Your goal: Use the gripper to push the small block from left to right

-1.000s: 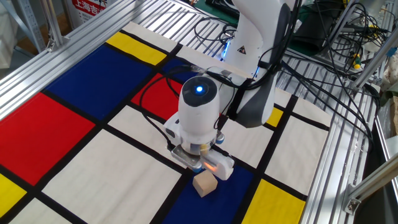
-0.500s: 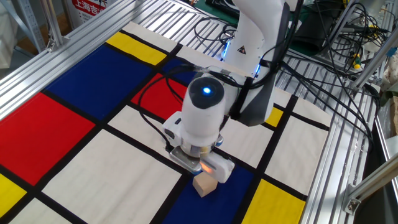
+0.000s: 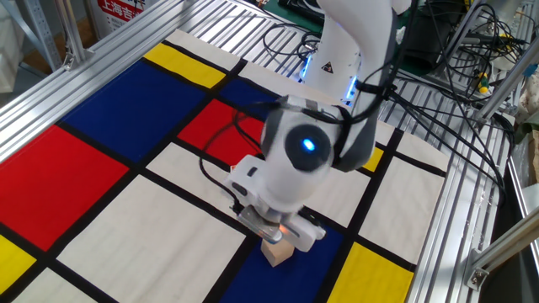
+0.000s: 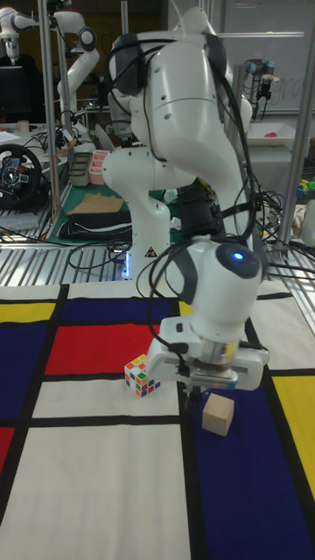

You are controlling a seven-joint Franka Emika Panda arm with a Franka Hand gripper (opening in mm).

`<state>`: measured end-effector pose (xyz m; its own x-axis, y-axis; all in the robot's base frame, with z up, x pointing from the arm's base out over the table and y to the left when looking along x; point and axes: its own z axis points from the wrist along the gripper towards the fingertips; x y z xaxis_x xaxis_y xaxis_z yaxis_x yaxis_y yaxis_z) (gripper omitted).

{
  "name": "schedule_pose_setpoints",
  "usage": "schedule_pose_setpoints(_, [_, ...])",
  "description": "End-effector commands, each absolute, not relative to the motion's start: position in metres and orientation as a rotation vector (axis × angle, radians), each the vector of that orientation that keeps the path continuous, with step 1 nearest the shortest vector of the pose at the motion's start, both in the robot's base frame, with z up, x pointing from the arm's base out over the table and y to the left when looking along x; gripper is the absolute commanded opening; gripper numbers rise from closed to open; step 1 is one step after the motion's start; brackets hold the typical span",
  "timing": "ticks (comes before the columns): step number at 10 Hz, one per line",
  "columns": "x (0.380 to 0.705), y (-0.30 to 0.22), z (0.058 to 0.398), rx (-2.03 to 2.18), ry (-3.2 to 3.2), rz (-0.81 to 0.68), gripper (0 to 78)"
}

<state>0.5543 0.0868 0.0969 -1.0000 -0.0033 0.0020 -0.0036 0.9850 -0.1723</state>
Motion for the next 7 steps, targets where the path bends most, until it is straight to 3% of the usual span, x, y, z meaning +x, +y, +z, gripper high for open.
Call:
schedule_pose_setpoints(1, [0.5536,0.0931,0.088,0.008,-3.113,0.281,0.0])
schedule_pose_setpoints(7, [0.5525,0.0964,0.0844,-0.137,-3.162,0.026,0.0])
